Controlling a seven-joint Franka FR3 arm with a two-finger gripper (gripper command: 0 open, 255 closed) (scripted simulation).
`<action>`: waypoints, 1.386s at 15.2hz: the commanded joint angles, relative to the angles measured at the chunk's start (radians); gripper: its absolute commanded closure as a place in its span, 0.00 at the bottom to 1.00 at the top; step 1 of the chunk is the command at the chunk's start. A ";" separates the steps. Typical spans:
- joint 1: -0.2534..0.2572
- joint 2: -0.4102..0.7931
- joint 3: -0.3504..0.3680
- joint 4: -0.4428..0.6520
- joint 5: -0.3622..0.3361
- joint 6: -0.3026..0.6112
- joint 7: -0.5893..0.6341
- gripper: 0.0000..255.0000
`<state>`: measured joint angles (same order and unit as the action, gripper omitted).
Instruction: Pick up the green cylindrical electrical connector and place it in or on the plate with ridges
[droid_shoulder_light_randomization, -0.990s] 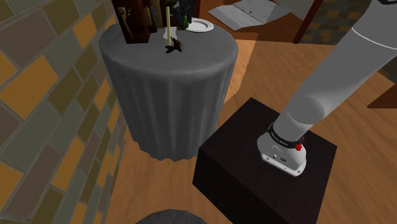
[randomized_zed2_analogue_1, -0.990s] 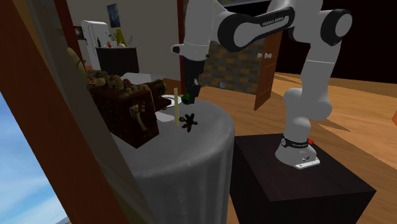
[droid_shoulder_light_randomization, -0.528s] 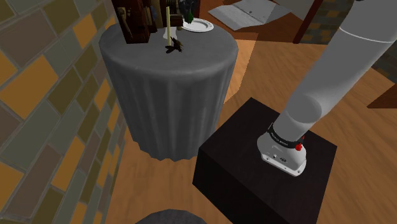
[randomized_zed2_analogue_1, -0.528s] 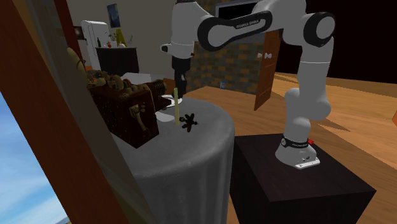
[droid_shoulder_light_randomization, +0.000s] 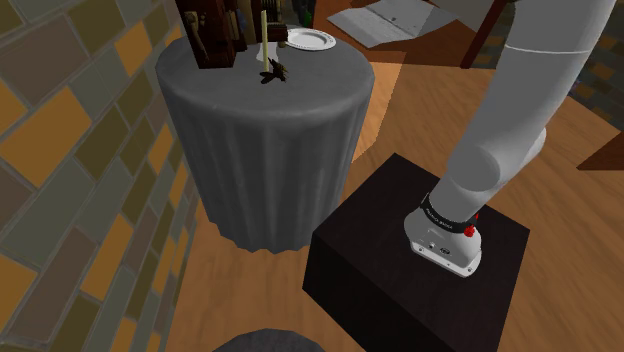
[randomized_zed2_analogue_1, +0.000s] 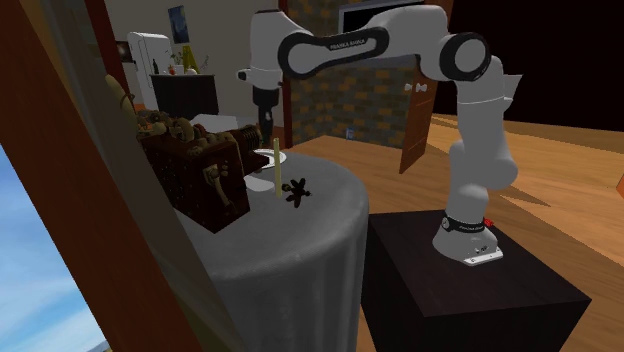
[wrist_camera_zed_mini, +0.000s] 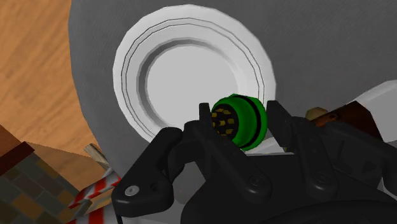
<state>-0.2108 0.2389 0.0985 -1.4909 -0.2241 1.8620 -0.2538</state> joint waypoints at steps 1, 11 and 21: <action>-0.018 0.060 -0.012 0.084 0.003 -0.017 -0.038 1.00; -0.050 0.155 -0.028 0.128 0.005 0.043 -0.076 1.00; -0.052 0.157 -0.030 0.052 0.000 0.119 -0.061 1.00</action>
<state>-0.2627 0.3941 0.0693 -1.4374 -0.2241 1.9813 -0.3155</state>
